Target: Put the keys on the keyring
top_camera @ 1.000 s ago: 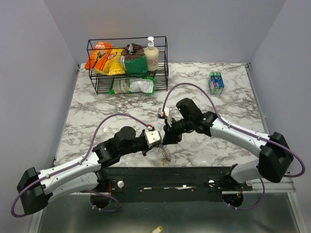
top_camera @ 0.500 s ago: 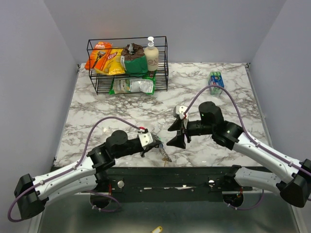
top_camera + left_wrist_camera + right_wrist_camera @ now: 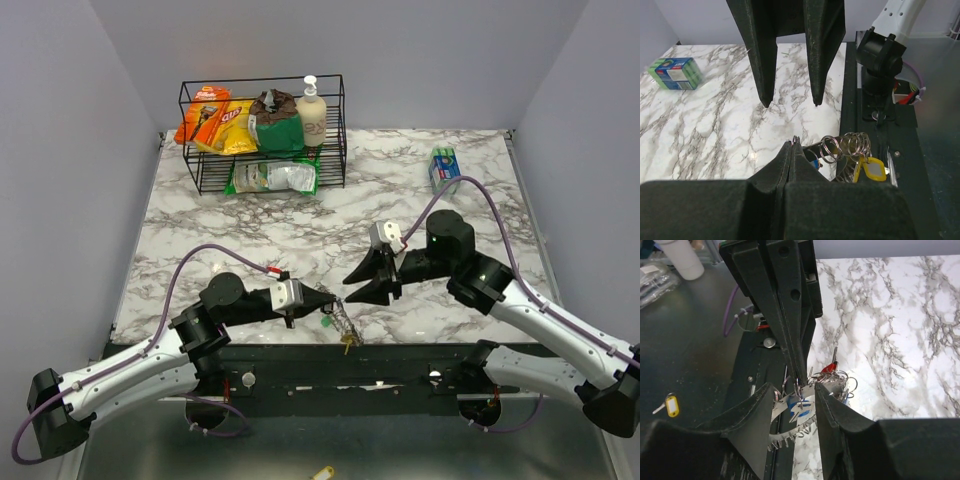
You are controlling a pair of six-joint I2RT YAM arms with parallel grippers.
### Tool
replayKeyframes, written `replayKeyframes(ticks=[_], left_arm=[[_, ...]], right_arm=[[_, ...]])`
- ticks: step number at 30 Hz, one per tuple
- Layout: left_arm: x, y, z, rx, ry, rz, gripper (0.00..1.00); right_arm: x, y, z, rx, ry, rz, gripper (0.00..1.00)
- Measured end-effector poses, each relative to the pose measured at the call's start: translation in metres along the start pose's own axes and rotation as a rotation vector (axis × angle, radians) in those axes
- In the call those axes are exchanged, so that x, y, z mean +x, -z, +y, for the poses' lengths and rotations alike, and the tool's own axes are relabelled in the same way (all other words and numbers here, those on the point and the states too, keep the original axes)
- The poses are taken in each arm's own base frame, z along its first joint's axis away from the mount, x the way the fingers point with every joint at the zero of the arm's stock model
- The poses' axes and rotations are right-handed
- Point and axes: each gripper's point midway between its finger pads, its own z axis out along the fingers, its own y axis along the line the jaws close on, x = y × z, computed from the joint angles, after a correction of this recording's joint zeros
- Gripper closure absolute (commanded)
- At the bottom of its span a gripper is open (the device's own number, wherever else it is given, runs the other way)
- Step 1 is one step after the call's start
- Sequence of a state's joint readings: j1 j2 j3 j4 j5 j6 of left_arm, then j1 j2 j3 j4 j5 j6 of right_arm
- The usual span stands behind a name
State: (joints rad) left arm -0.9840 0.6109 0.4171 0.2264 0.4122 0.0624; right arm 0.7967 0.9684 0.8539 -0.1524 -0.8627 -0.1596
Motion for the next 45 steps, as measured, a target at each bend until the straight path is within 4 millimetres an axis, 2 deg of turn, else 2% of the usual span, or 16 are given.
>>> replayKeyframes(ticks=[9, 18, 21, 24, 27, 28, 31, 36, 45], left_arm=[[-0.013, -0.001, -0.003, 0.020, -0.006, -0.036, 1.00], [-0.020, -0.002, -0.003, 0.026, -0.009, -0.053, 1.00], [-0.025, -0.002, -0.003, 0.028, -0.010, -0.067, 1.00], [-0.026, -0.002, -0.003, 0.029, -0.010, -0.069, 1.00], [-0.026, -0.002, -0.003, 0.029, -0.008, -0.069, 1.00], [-0.026, -0.002, -0.003, 0.029, -0.008, -0.069, 1.00], [-0.025, -0.002, -0.003, 0.027, -0.005, -0.067, 1.00], [-0.025, -0.002, -0.003, 0.027, -0.003, -0.066, 1.00], [-0.026, 0.000, -0.002, 0.024, 0.000, -0.021, 0.98]], right_arm=[[-0.003, -0.005, 0.009, -0.078, -0.021, -0.022, 0.49], [0.008, -0.012, 0.004, -0.091, -0.061, 0.003, 0.55], [0.009, -0.013, 0.003, -0.091, -0.069, 0.006, 0.59], [0.009, -0.013, 0.003, -0.091, -0.072, 0.007, 0.66], [0.009, -0.014, 0.003, -0.091, -0.078, 0.007, 0.79], [0.009, -0.014, 0.003, -0.091, -0.079, 0.007, 0.86], [0.010, -0.013, 0.003, -0.090, -0.083, 0.008, 0.94], [0.010, -0.013, 0.003, -0.090, -0.084, 0.009, 0.99], [0.010, -0.014, 0.002, -0.086, -0.080, 0.007, 0.99]])
